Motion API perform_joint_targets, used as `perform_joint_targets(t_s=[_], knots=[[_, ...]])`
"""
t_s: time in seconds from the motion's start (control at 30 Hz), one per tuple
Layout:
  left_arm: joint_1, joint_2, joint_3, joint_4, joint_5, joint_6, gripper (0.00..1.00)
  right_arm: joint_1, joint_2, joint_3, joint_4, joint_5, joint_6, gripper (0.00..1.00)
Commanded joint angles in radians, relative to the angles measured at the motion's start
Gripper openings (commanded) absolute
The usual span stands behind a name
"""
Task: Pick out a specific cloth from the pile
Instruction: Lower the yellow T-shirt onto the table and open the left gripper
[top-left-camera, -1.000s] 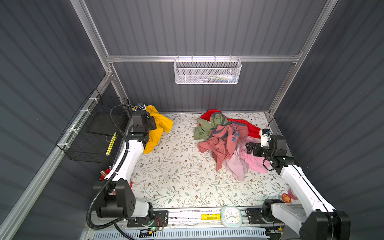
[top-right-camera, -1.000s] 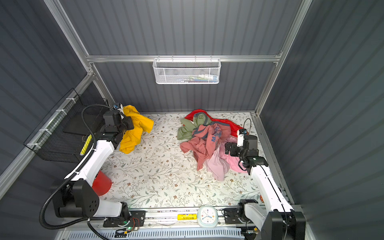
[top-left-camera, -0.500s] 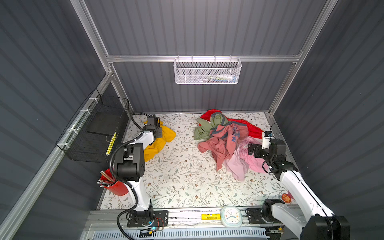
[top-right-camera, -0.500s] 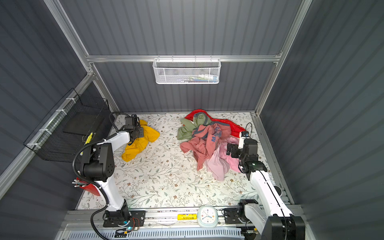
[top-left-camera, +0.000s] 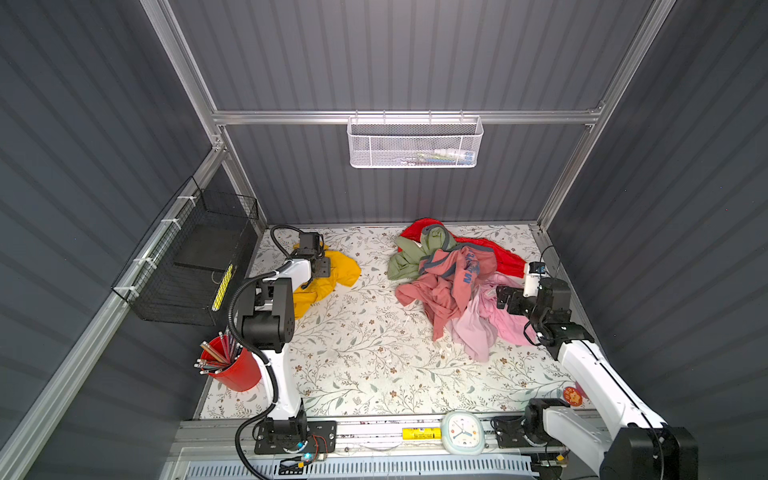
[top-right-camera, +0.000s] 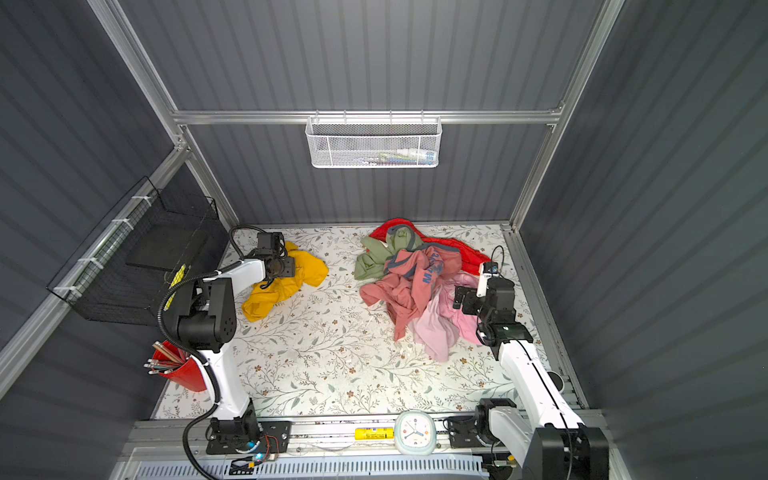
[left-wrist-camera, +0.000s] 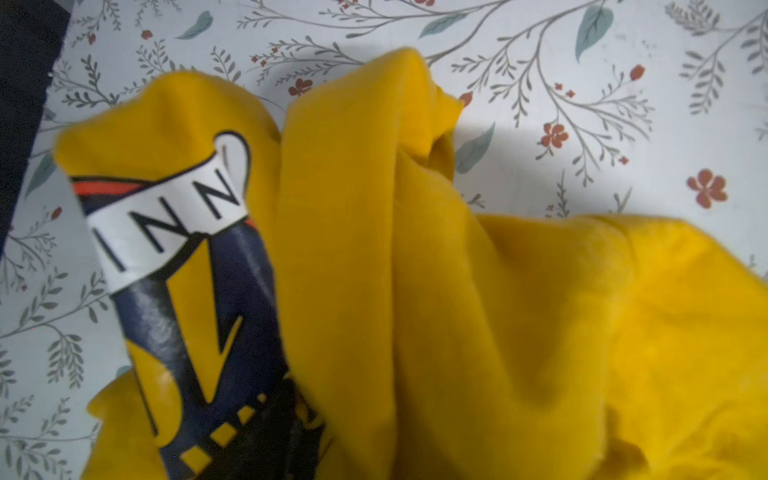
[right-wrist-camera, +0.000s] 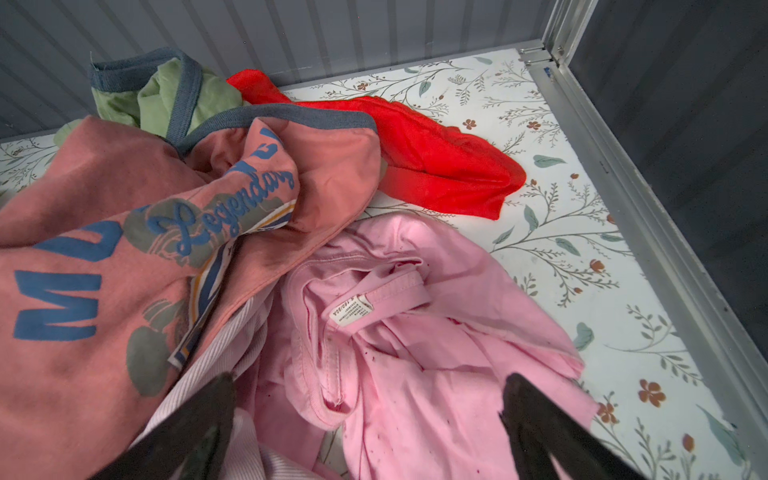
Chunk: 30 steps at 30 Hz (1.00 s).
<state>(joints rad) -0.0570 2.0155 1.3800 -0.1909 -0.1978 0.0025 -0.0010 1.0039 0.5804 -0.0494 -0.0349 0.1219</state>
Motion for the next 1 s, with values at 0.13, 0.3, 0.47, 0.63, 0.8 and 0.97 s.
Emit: perform_joint_targets(t_s=[0.13,0.3,0.47,0.63,0.8,0.97], knots=[[-0.012,-0.167,0.042,-0.048,-0.037,0.008,0.98,0.004,0.002,-0.01,0.033,0.04,-0.024,0.99],[-0.06,-0.304,-0.03,-0.048,-0.064,0.004,1.0,0.003,-0.005,-0.02,0.064,0.055,-0.027,0.99],[-0.157,-0.455,-0.165,-0.024,-0.105,-0.025,1.0,0.001,-0.015,-0.05,0.111,0.087,-0.04,0.99],[-0.178,-0.645,-0.426,0.091,-0.075,-0.069,1.0,-0.002,-0.057,-0.166,0.302,0.124,-0.076,0.99],[-0.178,-0.821,-0.718,0.253,-0.117,-0.048,1.0,-0.008,-0.047,-0.341,0.672,0.13,-0.085,0.99],[-0.178,-0.883,-0.939,0.538,-0.248,-0.065,1.0,-0.011,0.08,-0.394,0.898,0.125,-0.104,0.99]])
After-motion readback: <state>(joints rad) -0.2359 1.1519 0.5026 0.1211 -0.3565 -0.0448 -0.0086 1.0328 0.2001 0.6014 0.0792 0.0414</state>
